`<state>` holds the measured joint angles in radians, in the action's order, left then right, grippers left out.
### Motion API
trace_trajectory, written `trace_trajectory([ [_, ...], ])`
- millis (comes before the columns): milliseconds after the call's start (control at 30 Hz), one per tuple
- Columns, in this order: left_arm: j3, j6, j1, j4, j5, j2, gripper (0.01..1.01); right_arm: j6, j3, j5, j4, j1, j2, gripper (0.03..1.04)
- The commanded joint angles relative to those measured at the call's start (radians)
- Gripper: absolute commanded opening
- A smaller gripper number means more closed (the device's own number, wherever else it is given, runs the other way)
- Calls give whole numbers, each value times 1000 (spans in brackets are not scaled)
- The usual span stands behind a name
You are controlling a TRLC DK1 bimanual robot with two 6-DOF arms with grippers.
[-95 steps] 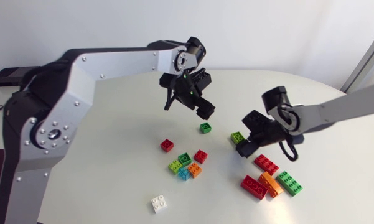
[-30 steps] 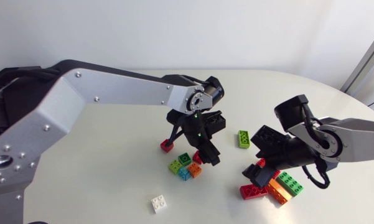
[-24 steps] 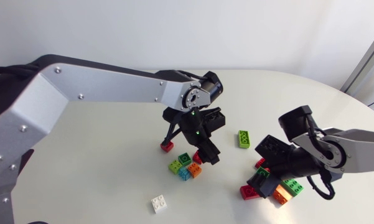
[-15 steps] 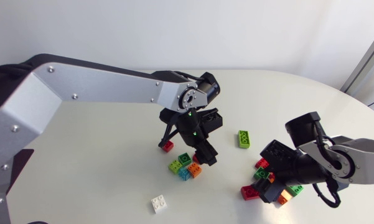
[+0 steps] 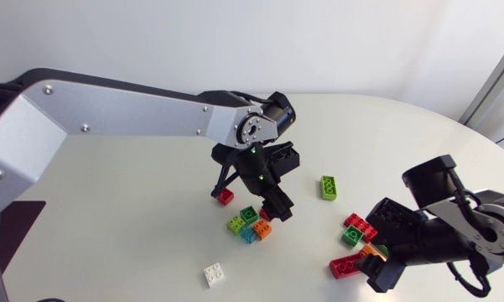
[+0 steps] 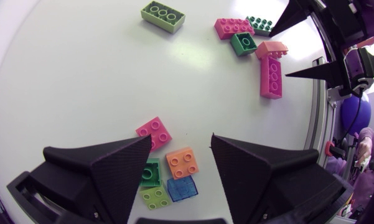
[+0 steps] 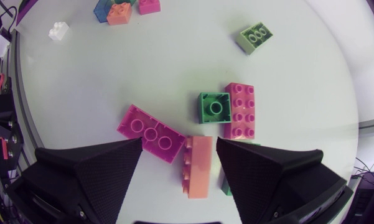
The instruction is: Sort duplo bricks by size, large to the right and small to the left
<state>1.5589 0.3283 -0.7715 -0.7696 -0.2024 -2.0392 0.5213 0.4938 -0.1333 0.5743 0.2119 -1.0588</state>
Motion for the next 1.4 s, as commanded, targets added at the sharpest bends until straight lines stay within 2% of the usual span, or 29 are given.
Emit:
trace_trajectory([
  [0,-17,-21,3,3,-3,25,670,23,48,0,24,-14,22,862],
  [67,-13,-21,0,3,-2,22,670,20,65,-2,9,-11,-15,862],
  [267,-22,-20,9,4,-2,24,670,6,77,-26,-125,-28,-224,861],
  [433,-30,-15,14,6,-2,28,670,9,63,-31,-157,-49,-256,861],
  [967,-28,-15,8,4,3,27,670,-24,78,-106,-146,6,-334,859],
  [1233,-28,-15,3,6,3,27,670,-83,140,-169,-90,142,-316,861],
  [1367,-30,-15,6,6,3,27,670,-104,152,-166,-91,149,-294,867],
])
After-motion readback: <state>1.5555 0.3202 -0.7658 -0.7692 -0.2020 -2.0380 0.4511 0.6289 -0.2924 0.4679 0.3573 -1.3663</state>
